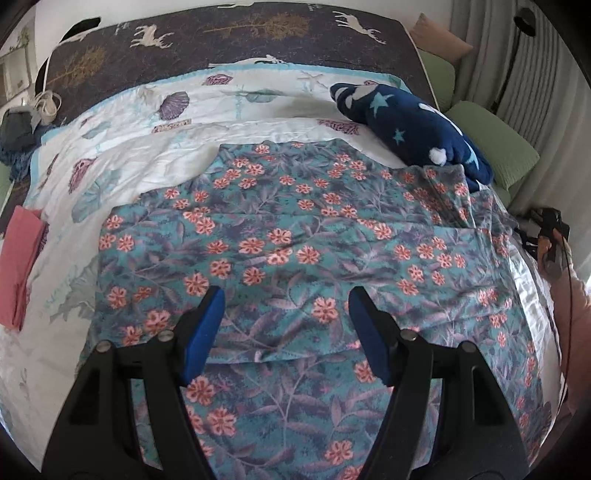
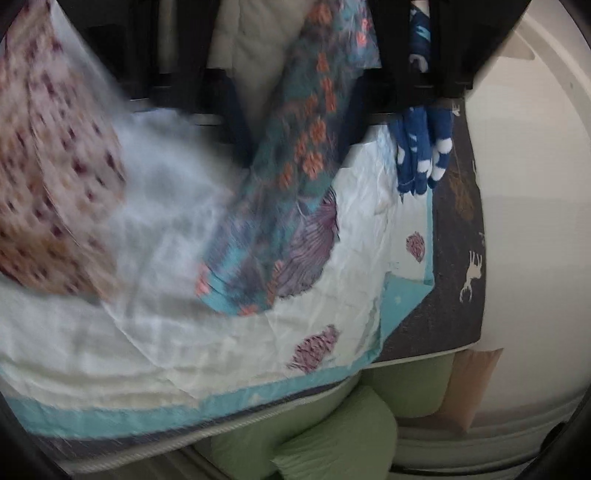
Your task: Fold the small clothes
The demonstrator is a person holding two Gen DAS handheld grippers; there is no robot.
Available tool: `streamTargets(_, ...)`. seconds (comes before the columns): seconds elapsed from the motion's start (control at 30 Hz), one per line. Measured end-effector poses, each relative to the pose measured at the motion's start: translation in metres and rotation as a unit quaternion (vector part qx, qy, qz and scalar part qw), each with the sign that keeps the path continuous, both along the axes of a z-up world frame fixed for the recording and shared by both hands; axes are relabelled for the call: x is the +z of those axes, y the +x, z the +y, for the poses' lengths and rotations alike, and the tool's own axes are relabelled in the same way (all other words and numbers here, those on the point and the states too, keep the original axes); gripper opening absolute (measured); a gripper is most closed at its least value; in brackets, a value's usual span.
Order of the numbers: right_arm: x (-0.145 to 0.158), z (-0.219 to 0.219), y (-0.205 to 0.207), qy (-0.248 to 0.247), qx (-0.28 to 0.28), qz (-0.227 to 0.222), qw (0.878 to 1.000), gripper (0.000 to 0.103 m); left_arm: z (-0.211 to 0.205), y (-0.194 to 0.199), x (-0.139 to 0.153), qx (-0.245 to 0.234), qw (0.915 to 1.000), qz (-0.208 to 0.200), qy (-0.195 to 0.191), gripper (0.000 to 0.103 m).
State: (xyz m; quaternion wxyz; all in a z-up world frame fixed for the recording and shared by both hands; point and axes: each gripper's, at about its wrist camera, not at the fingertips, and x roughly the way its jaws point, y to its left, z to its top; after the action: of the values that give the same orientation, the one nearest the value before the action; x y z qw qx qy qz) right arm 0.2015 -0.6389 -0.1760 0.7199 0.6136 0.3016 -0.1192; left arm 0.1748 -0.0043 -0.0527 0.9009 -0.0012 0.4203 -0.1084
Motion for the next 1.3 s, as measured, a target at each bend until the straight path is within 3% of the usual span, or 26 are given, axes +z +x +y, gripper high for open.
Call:
streamTargets(0.07, 0.01, 0.002, -0.001, -0.016, 0.004, -0.008, 1.0, 0.004, 0.004, 0.003, -0.003, 0.009, 0.9998, 0.005, -0.016, 0.07)
streamTargets(0.17, 0.06, 0.024, -0.002, -0.07, 0.056, -0.1, 0.991, 0.004, 0.008, 0.006, -0.008, 0.017, 0.9995, 0.012, -0.022, 0.07)
streamTargets(0.27, 0.139, 0.08, -0.004, -0.133, 0.142, -0.188, 0.963, 0.004, 0.008, 0.006, -0.012, 0.024, 0.9992, 0.018, -0.027, 0.07)
streamTargets(0.37, 0.221, 0.175, -0.021, -0.206, 0.254, -0.276, 0.904, 0.006, 0.01, -0.001, -0.008, 0.025, 0.9987, 0.011, -0.042, 0.07)
streamTargets(0.43, 0.254, 0.257, -0.035, -0.254, 0.348, -0.308, 0.848, 0.009, 0.014, -0.01, -0.003, 0.028, 0.9985, 0.005, -0.048, 0.07)
streamTargets(0.47, 0.257, 0.289, -0.039, -0.266, 0.385, -0.306, 0.829, 0.025, 0.017, -0.014, -0.002, 0.031, 0.9983, 0.003, -0.05, 0.07)
streamTargets(0.5, 0.255, 0.32, -0.042, -0.275, 0.424, -0.294, 0.811, 0.053, 0.021, -0.018, -0.001, 0.035, 0.998, 0.002, -0.052, 0.07)
streamTargets(0.53, 0.245, 0.359, -0.046, -0.285, 0.473, -0.265, 0.79, 0.064, 0.028, -0.025, -0.001, 0.042, 0.9975, 0.002, -0.056, 0.07)
streamTargets(0.63, 0.211, 0.406, -0.065, -0.292, 0.54, -0.217, 0.759, 0.067, 0.045, -0.042, -0.004, 0.054, 0.9969, 0.006, -0.057, 0.07)
streamTargets(0.7, 0.196, 0.403, -0.075, -0.29, 0.539, -0.203, 0.764, 0.067, 0.055, -0.051, -0.006, 0.056, 0.9967, 0.009, -0.058, 0.07)
streamTargets(0.8, 0.173, 0.371, -0.084, -0.299, 0.507, -0.151, 0.794, 0.067, 0.064, -0.058, -0.007, 0.055, 0.9952, 0.016, -0.079, 0.07)
streamTargets(0.83, 0.165, 0.354, -0.084, -0.304, 0.485, -0.123, 0.811, 0.067, 0.064, -0.058, -0.006, 0.052, 0.9943, 0.017, -0.091, 0.07)
streamTargets(0.93, 0.153, 0.321, -0.08, -0.332, 0.44, -0.075, 0.831, 0.067, 0.054, -0.055, -0.002, 0.026, 0.9933, 0.013, -0.112, 0.07)
streamTargets(1.07, 0.149, 0.3, -0.085, -0.394, 0.407, -0.031, 0.823, 0.067, 0.023, -0.041, 0.004, -0.023, 0.9935, 0.003, -0.112, 0.07)
streamTargets(1.2, 0.143, 0.293, -0.083, -0.407, 0.399, -0.011, 0.822, 0.067, -0.009, -0.019, 0.002, -0.071, 0.9923, 0.012, -0.101, 0.07)
streamTargets(1.23, 0.142, 0.293, -0.083, -0.406, 0.398, -0.011, 0.822, 0.067, -0.017, -0.014, -0.001, -0.081, 0.9924, 0.017, -0.092, 0.067)
streamTargets(1.3, 0.141, 0.292, -0.08, -0.416, 0.393, -0.006, 0.82, 0.067, -0.032, -0.002, -0.008, -0.095, 0.9931, 0.027, -0.064, 0.042)
